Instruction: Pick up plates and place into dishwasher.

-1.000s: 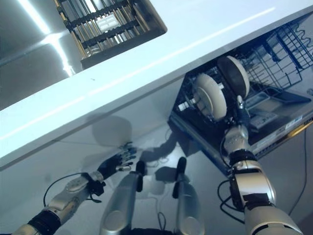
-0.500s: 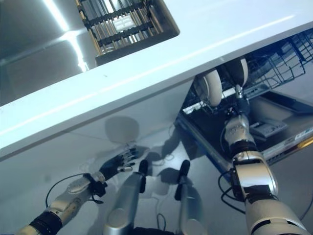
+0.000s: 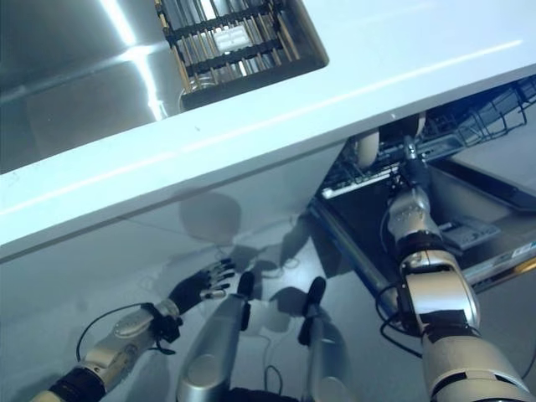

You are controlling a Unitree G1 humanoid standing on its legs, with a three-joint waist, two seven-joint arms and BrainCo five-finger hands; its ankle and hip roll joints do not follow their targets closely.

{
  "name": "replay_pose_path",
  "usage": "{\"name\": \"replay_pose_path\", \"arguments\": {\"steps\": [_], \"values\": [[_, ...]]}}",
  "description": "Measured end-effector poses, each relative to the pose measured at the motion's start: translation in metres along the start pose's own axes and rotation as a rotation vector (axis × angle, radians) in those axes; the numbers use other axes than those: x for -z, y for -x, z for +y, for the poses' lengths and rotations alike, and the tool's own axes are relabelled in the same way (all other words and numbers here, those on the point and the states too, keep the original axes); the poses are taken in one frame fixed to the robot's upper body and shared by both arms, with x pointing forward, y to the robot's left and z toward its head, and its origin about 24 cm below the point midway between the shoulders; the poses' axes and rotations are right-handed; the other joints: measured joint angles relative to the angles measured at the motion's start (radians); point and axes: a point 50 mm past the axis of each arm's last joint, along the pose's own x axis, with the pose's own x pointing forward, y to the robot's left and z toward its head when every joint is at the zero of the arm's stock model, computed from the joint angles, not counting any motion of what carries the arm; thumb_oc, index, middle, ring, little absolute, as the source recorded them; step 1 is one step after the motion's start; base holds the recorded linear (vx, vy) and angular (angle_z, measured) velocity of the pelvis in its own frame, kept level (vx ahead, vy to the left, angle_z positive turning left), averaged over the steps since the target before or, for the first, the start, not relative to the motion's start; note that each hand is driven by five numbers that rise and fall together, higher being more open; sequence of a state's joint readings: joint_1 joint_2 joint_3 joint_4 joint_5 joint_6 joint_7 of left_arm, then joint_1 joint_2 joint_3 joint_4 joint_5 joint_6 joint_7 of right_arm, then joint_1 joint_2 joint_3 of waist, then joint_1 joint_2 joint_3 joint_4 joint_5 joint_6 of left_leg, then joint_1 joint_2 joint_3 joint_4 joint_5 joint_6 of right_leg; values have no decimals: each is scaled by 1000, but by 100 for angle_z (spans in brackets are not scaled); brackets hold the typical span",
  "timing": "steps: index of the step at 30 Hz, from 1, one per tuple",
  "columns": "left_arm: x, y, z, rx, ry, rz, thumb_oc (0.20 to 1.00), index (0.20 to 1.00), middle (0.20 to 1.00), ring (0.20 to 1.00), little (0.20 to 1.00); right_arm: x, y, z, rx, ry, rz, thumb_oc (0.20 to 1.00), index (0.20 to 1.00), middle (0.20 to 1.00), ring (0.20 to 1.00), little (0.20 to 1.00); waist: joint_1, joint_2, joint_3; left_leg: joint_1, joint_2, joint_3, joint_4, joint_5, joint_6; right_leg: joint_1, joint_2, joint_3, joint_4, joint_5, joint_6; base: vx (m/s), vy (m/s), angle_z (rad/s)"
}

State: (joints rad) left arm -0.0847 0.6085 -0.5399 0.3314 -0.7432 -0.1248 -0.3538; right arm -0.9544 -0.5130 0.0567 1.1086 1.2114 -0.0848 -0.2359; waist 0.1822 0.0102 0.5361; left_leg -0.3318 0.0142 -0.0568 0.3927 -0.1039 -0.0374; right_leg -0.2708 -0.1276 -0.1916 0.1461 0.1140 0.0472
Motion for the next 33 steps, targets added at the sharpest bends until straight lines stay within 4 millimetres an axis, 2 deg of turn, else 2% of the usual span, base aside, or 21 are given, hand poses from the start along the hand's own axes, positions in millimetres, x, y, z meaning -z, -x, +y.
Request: {"name": "replay_pose_path", "arguments": {"steps": [8, 20, 33], "values": [[-2, 0, -1, 1, 26, -20, 1000, 1000, 1000, 1000, 1000, -5, -2, -8, 2, 47, 10, 1000, 1000, 1000, 1000, 1000, 3, 0, 0, 5, -3, -21, -24, 14, -7, 7, -1, -19, -1, -5, -5, 6, 19, 8], [-4, 3, -2, 0, 38, -37, 1000, 1000, 1000, 1000, 1000, -22, -4, -17, -52, -33, -7, 1000, 1000, 1000, 1000, 1000, 30, 6, 1, 13, 8, -69, -103, 71, -33, 18, 3, -95, -4, -23, -27, 10, -21, 16], [2, 11, 1, -12, 58, -32, 1000, 1000, 1000, 1000, 1000, -22, -4, -26, -37, -49, 15, 1000, 1000, 1000, 1000, 1000, 53, 7, 1, 60, 31, -68, -158, 91, -48, 57, 16, -124, -17, -37, -39, 5, 1, 5]]}}
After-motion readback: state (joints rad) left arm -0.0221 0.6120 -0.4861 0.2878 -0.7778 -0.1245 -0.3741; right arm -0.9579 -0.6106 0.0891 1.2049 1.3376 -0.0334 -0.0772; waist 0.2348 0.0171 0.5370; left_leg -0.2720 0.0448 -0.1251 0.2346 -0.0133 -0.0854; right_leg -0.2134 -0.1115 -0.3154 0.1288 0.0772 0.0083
